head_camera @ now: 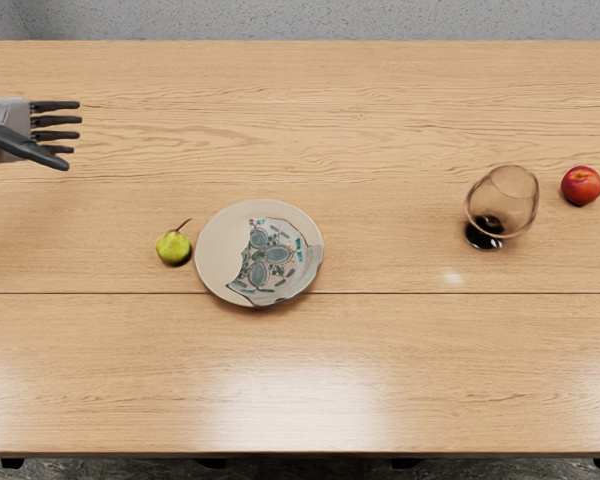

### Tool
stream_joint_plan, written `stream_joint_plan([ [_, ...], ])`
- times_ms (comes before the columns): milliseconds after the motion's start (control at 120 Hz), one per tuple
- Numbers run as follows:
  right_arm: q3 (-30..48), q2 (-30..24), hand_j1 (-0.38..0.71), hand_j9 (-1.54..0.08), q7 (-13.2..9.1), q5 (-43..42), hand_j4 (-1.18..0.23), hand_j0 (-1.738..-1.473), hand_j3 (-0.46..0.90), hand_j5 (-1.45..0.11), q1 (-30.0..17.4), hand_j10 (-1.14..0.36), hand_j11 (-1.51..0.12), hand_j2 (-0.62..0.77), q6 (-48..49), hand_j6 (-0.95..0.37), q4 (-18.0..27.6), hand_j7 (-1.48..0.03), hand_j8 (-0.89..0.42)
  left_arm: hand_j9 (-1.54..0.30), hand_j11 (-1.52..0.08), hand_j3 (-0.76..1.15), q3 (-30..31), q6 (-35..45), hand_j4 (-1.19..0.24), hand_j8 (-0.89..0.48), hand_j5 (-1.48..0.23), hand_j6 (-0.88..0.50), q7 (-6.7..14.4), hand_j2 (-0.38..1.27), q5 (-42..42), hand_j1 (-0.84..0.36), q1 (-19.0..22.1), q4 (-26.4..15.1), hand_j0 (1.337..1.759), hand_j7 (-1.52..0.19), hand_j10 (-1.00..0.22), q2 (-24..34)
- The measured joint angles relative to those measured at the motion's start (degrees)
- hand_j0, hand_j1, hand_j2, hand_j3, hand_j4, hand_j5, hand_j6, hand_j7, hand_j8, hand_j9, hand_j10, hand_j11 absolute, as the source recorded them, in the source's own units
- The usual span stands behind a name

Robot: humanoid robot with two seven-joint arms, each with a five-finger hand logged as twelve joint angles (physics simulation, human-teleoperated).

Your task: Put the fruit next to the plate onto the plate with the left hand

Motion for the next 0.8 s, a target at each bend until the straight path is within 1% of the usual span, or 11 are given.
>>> stream_joint_plan([
  [150, -0.03, 0.0, -0.35, 0.0, 0.0, -0.01, 0.0, -1.658, 0.0, 0.0, -0.27, 0.0, 0.0, 0.0, -0.07, 0.0, -0.08, 0.0, 0.0, 0.0, 0.0, 0.0, -0.35, -0.01, 0.0, 0.0, 0.0, 0.0, 0.36, 0.0, 3.63, 0.35, -0.17, 0.08, 1.658, 0.0, 0.0, -1.81],
  [325, -0.06, 0.0, -0.35, 0.0, 0.0, -0.01, 0.0, -1.658, 0.0, 0.0, -1.25, 0.0, 0.0, 0.0, -0.13, 0.0, -0.21, 0.0, 0.0, -0.01, -0.01, 0.0, -4.7, -0.01, -0.01, -0.01, -0.01, -0.01, 0.4, 0.0, 15.72, 0.34, -0.09, 0.46, 1.658, -0.01, -0.01, -1.9],
  [450, -0.06, 0.0, -0.35, 0.0, 0.0, -0.01, 0.0, -1.658, 0.0, 0.0, -1.42, 0.0, 0.0, 0.0, -0.15, 0.0, -0.23, 0.0, 0.0, -0.01, -0.01, 0.0, -6.24, 0.27, -0.01, -0.01, -0.01, -0.01, -0.36, 0.0, 21.62, 0.34, -0.14, 0.46, 1.658, -0.01, -0.01, -1.95],
  [483, -0.06, 0.0, -0.35, 0.0, 0.0, -0.01, 0.0, -1.658, 0.0, 0.0, -1.44, 0.0, 0.0, 0.0, -0.15, 0.0, -0.23, 0.0, 0.0, -0.01, -0.01, 0.0, -6.46, 1.4, -0.01, -0.01, -0.01, -0.01, -1.48, 0.0, 23.23, 0.34, 0.14, 0.35, 1.658, -0.01, -0.01, -2.46],
  [550, -0.06, 0.0, -0.35, 0.0, 0.0, -0.01, 0.0, -1.658, 0.0, 0.0, -1.47, 0.0, 0.0, 0.0, -0.14, 0.0, -0.23, 0.0, 0.0, -0.01, -0.01, 0.0, -6.51, 5.11, -0.01, -0.01, -0.01, -0.01, -4.69, 0.0, 25.97, 0.34, 1.72, -0.81, 1.658, -0.01, -0.01, -3.52],
  [633, -0.06, 0.0, -0.35, 0.0, 0.0, -0.01, 0.0, -1.658, 0.0, 0.0, -1.48, 0.0, 0.0, 0.0, -0.13, 0.0, -0.23, 0.0, 0.0, -0.01, -0.01, 0.0, -4.73, 12.0, -0.01, -0.01, -0.01, -0.01, -8.44, 0.0, 28.18, 0.34, 2.18, -5.05, 1.658, -0.01, -0.01, -3.32],
  [708, -0.06, 0.0, -0.35, 0.0, 0.0, -0.01, 0.0, -1.658, 0.0, 0.0, -1.49, 0.0, 0.0, 0.0, -0.15, 0.0, -0.23, 0.0, 0.0, -0.02, -0.02, 0.0, -3.18, 18.38, -0.02, -0.02, -0.02, -0.02, -12.65, 0.0, 30.72, 0.33, 6.18, -8.51, 1.658, -0.02, -0.02, -3.53],
  [758, -0.07, 0.0, -0.35, 0.0, 0.0, -0.01, 0.0, -1.658, 0.0, 0.0, -1.48, 0.0, 0.0, 0.0, -0.15, 0.0, -0.24, 0.0, 0.0, -0.03, -0.03, 0.0, -1.89, 23.24, -0.03, -0.03, -0.03, -0.03, -15.64, 0.01, 32.33, 0.32, 6.48, -11.41, 1.658, -0.03, -0.03, -3.19],
  [800, -0.07, 0.0, -0.35, 0.0, 0.0, -0.01, 0.0, -1.658, 0.0, 0.0, -1.49, 0.0, 0.0, 0.0, -0.15, 0.0, -0.24, 0.0, 0.0, -0.04, -0.04, 0.0, -1.05, 25.93, -0.03, -0.03, -0.04, -0.03, -17.65, 0.01, 33.2, 0.31, 6.61, -13.32, 1.658, -0.04, -0.03, -3.14],
])
